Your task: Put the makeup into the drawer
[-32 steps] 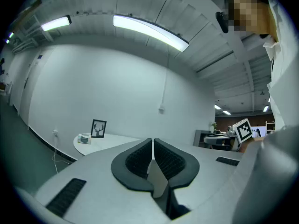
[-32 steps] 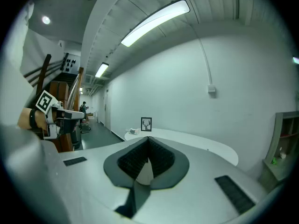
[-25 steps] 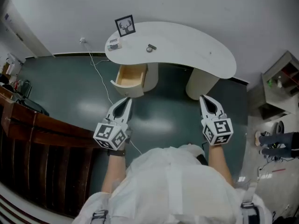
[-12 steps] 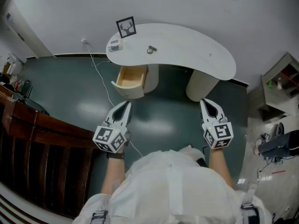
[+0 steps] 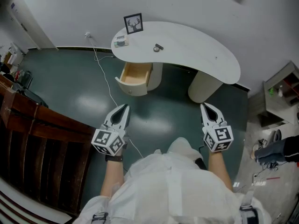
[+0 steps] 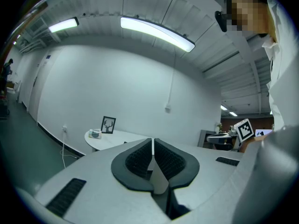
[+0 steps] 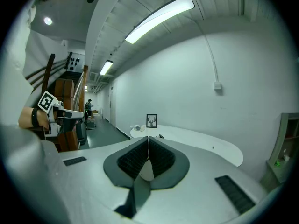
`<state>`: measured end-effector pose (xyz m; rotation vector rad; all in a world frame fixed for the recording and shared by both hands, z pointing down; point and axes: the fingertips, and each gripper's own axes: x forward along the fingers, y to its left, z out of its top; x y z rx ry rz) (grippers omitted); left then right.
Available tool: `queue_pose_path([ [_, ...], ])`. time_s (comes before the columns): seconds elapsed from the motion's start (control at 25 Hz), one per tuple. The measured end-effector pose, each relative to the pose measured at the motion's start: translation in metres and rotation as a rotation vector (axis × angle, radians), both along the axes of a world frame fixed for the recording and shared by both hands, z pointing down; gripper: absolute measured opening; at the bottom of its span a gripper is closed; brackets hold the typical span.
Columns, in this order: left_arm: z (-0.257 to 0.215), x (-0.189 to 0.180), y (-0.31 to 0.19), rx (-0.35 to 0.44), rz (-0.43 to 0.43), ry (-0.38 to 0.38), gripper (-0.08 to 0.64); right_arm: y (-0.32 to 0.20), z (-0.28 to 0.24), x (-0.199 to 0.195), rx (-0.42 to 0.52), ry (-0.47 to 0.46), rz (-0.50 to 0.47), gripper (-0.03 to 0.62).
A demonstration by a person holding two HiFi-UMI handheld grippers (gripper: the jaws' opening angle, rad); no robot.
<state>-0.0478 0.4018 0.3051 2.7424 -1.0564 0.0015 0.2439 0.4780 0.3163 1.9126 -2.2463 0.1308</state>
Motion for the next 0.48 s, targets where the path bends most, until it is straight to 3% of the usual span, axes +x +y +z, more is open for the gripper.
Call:
queue_pose_path([
  [0.24, 0.01, -0.017, -0.016, -0.015, -0.063, 0.008, 0.028, -0.026, 0.007, -0.011, -0.03, 0.014, -0.046, 0.011],
  [0.48, 0.014, -0.028, -0.06, -0.014, -0.132, 0.001, 0.028, -0.083, 0.021, -0.006, -0.048, -0.003, -0.082, 0.011],
])
